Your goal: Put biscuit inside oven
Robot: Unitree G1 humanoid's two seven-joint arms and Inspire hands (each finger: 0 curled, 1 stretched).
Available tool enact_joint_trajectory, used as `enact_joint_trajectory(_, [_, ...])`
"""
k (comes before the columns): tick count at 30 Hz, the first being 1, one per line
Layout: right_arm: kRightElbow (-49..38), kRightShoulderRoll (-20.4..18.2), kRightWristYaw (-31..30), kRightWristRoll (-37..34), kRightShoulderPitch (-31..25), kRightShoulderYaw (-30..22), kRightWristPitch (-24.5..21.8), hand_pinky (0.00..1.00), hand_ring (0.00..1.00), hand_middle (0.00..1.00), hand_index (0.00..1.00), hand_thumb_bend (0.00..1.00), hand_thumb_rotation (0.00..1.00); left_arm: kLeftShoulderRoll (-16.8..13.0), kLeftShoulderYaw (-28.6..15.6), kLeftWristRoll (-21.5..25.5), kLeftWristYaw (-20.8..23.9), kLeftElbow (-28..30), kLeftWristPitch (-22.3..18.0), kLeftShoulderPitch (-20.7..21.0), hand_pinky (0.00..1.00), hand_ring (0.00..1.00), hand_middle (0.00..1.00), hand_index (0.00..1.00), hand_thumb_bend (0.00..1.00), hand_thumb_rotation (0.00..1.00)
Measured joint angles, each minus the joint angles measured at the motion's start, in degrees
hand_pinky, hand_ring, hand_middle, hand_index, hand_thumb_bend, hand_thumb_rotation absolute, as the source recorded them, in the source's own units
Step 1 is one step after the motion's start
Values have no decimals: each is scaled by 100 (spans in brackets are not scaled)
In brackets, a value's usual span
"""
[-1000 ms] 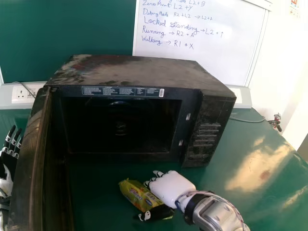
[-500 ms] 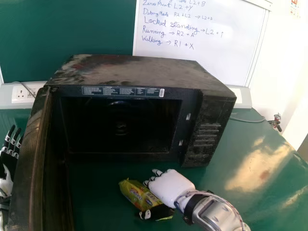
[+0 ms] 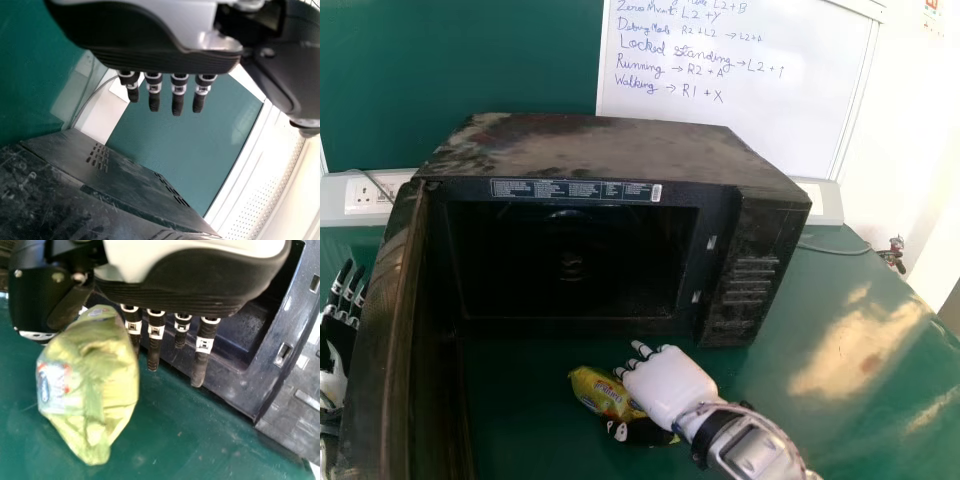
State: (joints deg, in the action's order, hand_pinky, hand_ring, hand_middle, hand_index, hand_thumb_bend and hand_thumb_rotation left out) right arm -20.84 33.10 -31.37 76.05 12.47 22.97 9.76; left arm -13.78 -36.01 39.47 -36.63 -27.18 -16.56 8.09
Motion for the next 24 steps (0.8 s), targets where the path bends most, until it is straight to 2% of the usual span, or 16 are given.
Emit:
enact_joint_trajectory(1, [0,-9,46,39,-23,7,-7,66,81,85,87,72,18,0,0,0,0,1,0,-1,58,68,80,92,10,0])
enact_joint_trajectory(4, [-1,-27,219,153,-108,38,-13,67,81,85,87,74,21,2,0,-1,22,14,19,-7,61,69,80,92,10,0])
enact_joint_trajectory(7, [-5,-28,262,322,-158,86,-14,66,80,84,86,75,24,13,2,-1,77,60,34,-22,58,69,80,91,10,0])
enact_joint_trajectory(9, [-12,-17,317,554,-163,144,-14,64,75,79,81,75,24,14,2,-1,78,62,35,-25,56,68,80,91,10,0])
enact_joint_trajectory(12, [-35,-1,424,954,-169,215,-24,52,58,66,71,70,21,16,1,-1,75,60,34,-23,52,67,79,91,11,0])
enact_joint_trajectory(14, [-62,-16,435,1227,-187,246,-87,43,50,59,66,72,21,15,0,0,67,48,33,-15,50,66,79,91,10,0])
enact_joint_trajectory(16, [-84,-47,401,1428,-194,265,-152,35,42,53,65,76,20,15,1,0,61,43,33,-13,49,66,79,92,10,0])
enact_joint_trajectory(19, [-123,-101,273,1608,-194,291,-199,26,33,45,66,80,18,17,1,-1,61,47,33,-15,52,67,80,92,10,0])
enact_joint_trajectory(24, [-226,-174,-31,1679,-186,314,-215,19,27,38,67,75,10,18,1,-1,61,48,32,-13,53,66,79,91,10,0])
